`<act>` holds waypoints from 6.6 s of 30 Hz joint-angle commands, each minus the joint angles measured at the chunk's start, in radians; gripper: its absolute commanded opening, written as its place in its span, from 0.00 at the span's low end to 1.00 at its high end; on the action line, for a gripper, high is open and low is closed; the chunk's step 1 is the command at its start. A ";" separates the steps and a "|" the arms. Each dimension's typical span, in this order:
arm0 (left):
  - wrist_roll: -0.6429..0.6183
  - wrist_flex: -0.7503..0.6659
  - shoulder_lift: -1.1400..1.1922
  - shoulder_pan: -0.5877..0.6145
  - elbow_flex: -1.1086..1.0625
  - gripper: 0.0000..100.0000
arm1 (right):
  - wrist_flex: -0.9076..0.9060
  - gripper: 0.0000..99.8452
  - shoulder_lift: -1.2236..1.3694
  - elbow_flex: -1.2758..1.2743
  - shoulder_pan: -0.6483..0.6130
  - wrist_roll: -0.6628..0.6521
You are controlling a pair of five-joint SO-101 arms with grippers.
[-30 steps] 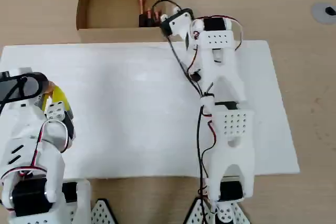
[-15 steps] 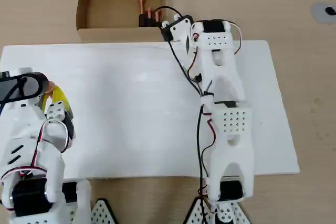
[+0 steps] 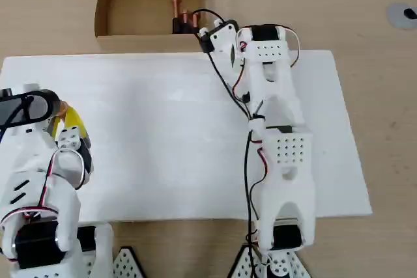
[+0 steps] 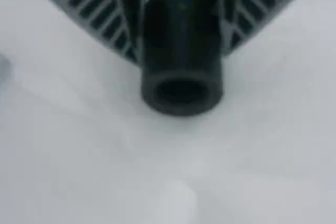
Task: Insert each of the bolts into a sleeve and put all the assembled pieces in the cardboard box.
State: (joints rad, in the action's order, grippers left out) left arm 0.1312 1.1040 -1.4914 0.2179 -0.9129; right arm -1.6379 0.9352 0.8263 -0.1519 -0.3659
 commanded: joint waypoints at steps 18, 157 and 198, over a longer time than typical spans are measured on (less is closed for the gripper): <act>0.006 0.000 -0.012 0.008 0.109 0.01 | -0.152 0.01 -0.031 0.302 0.015 0.104; -0.040 -0.423 -0.320 -0.525 -0.249 0.13 | 1.665 0.01 -2.230 -2.265 -0.745 0.601; -0.087 0.094 -0.111 -0.316 0.218 0.13 | 1.527 0.01 -1.914 -1.834 -0.564 0.603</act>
State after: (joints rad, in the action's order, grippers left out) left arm 0.0514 1.1301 -1.6034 -0.1642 -0.7564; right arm -0.1066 -1.0917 -1.2329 -0.7626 0.2279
